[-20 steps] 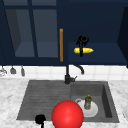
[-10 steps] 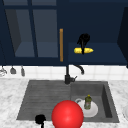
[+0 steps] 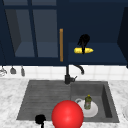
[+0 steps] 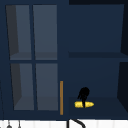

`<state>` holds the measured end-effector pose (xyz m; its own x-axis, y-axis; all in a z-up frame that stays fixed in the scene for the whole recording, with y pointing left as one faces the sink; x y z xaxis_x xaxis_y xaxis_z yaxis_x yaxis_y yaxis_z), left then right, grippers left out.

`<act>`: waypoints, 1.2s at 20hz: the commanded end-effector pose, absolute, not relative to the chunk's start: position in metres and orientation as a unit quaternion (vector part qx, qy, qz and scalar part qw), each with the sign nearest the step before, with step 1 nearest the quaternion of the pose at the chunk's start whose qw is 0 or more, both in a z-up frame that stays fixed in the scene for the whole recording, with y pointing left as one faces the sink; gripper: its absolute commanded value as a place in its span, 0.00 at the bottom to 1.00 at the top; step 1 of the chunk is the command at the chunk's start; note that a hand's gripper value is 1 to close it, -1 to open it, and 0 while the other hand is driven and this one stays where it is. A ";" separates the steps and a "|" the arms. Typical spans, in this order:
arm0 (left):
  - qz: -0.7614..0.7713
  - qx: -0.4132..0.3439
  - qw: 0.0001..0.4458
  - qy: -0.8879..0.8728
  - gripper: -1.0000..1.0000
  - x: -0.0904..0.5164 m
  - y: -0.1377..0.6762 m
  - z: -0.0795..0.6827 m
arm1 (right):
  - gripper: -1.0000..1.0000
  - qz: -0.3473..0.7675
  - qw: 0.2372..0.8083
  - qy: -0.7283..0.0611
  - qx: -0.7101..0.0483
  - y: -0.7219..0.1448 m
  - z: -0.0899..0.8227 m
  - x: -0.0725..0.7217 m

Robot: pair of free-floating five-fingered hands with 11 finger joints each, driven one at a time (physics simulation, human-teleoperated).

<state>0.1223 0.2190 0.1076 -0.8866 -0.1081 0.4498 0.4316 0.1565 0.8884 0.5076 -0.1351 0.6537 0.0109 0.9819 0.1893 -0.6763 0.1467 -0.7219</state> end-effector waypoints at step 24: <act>-0.640 -0.111 0.211 -0.731 0.50 0.122 0.219 0.108 | 0.00 0.639 0.655 -0.311 -0.254 -0.124 0.588 0.539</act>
